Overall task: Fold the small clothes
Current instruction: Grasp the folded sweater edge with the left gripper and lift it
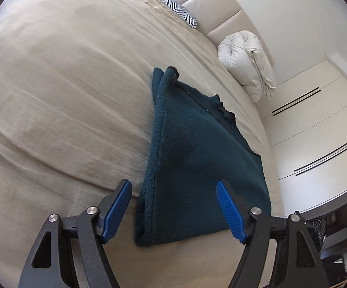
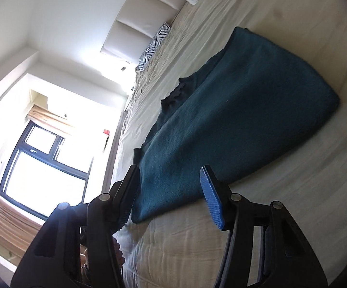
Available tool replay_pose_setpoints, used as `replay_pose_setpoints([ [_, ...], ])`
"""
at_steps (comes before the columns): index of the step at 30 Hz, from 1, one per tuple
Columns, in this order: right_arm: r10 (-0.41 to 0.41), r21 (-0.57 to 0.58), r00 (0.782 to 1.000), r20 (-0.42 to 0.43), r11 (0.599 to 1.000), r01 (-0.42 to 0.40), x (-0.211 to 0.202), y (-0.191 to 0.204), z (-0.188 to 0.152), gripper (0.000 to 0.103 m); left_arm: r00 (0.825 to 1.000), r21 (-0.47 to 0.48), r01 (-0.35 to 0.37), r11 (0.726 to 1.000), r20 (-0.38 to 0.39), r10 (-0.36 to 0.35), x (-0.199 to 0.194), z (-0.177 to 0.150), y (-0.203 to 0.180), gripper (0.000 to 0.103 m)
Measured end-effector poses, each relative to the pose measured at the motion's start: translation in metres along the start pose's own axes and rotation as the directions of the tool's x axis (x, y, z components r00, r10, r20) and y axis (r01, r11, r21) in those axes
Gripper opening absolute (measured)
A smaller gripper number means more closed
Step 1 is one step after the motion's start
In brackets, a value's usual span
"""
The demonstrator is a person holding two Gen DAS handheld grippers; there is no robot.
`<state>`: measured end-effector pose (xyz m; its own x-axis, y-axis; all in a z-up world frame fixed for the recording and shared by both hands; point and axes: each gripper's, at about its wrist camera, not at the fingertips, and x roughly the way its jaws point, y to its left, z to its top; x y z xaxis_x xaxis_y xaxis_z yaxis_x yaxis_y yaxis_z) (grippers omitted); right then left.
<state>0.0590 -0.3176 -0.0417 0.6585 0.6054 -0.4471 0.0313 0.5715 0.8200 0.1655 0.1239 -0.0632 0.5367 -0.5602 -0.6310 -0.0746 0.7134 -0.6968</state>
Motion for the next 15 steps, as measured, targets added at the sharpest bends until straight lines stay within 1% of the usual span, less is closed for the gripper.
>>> replay_pose_setpoints([
  [2, 0.002, -0.015, 0.999, -0.032, 1.000, -0.002, 0.012, 0.006, -0.003, 0.052, 1.000, -0.014, -0.001, 1.000, -0.030, 0.000, 0.007, 0.004, 0.003, 0.075],
  [5, 0.003, -0.028, 0.998, -0.064, 1.000, -0.004, 0.028, 0.013, -0.005, 0.052, 0.998, -0.015, 0.023, 1.000, -0.066, -0.024, 0.014, 0.013, 0.000, 0.075],
  [10, 0.023, -0.029, 0.995, -0.100, 0.999, -0.026, 0.051, 0.024, -0.003, 0.052, 0.989, -0.081, 0.076, 0.994, -0.124, -0.086, 0.025, 0.027, 0.002, 0.074],
  [13, 0.036, -0.039, 0.991, -0.125, 0.998, -0.041, 0.064, 0.036, -0.001, 0.052, 0.984, -0.068, 0.074, 0.995, -0.156, -0.084, 0.033, 0.029, -0.005, 0.074],
  [15, 0.039, -0.047, 0.989, -0.145, 0.998, -0.046, 0.078, 0.044, 0.004, 0.052, 0.981, -0.073, 0.094, 0.993, -0.163, -0.105, 0.036, 0.029, -0.007, 0.074],
])
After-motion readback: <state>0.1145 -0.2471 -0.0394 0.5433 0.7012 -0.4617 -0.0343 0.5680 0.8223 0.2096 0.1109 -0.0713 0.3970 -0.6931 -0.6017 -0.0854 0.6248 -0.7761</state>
